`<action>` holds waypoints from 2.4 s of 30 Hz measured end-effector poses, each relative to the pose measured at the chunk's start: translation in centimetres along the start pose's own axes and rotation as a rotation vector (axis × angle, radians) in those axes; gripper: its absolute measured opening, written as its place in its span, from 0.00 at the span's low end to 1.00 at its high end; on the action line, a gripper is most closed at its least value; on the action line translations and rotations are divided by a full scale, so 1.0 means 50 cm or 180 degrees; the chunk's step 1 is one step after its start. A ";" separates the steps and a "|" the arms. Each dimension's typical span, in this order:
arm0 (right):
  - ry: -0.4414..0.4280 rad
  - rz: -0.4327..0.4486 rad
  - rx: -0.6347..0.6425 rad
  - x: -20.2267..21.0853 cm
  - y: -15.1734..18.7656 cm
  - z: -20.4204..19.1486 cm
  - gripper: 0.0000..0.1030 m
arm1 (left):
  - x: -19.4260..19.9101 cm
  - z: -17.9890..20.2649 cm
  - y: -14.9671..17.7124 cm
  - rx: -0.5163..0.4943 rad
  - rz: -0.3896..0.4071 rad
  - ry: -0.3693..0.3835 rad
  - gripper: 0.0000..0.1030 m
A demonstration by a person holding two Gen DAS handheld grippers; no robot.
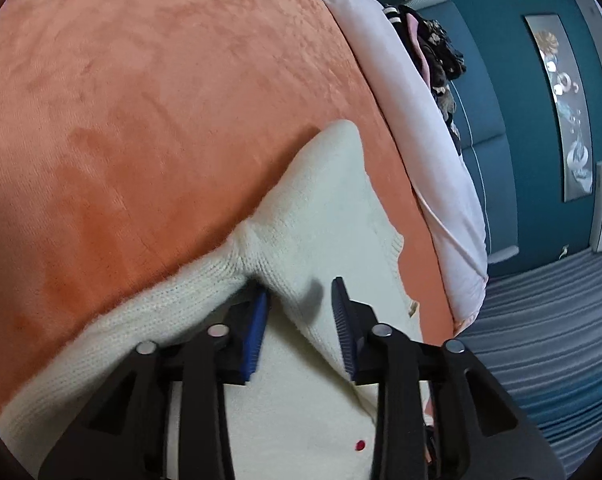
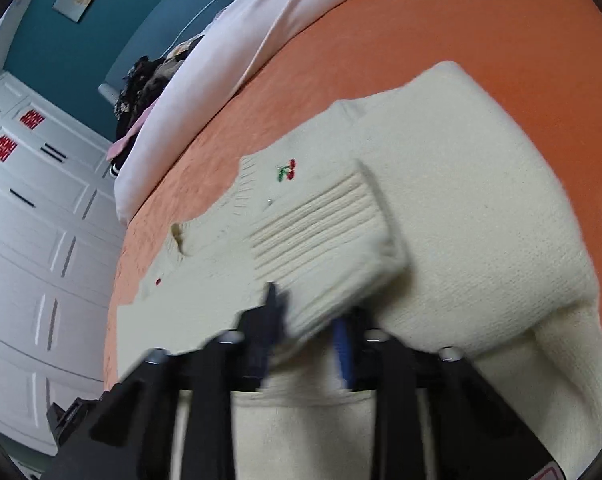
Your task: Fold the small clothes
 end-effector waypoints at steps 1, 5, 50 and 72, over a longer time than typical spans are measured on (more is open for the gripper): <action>-0.0199 0.0127 -0.0031 0.025 -0.014 -0.011 0.09 | 0.007 0.004 -0.006 -0.0048 0.0068 0.0006 0.10; -0.0335 0.0425 0.0280 0.079 -0.012 -0.032 0.08 | 0.007 -0.012 -0.003 -0.0522 0.0175 -0.0194 0.10; 0.0183 0.0562 0.1093 0.112 -0.048 -0.042 0.06 | -0.001 -0.038 0.032 -0.1103 0.0411 0.0065 0.10; 0.0593 -0.0060 0.1607 -0.079 0.038 -0.178 0.00 | -0.012 0.013 0.036 -0.1580 0.0140 -0.0531 0.15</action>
Point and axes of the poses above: each gripper's, at about its wrist camera, not at the fingertips, and x roughly against the way its jaws point, z to its right, y to its underside, the point moved 4 cm from there along -x, roughly the way its jaws point, and after that the axes turned 6 degrees about y, right-handed, at the moved point
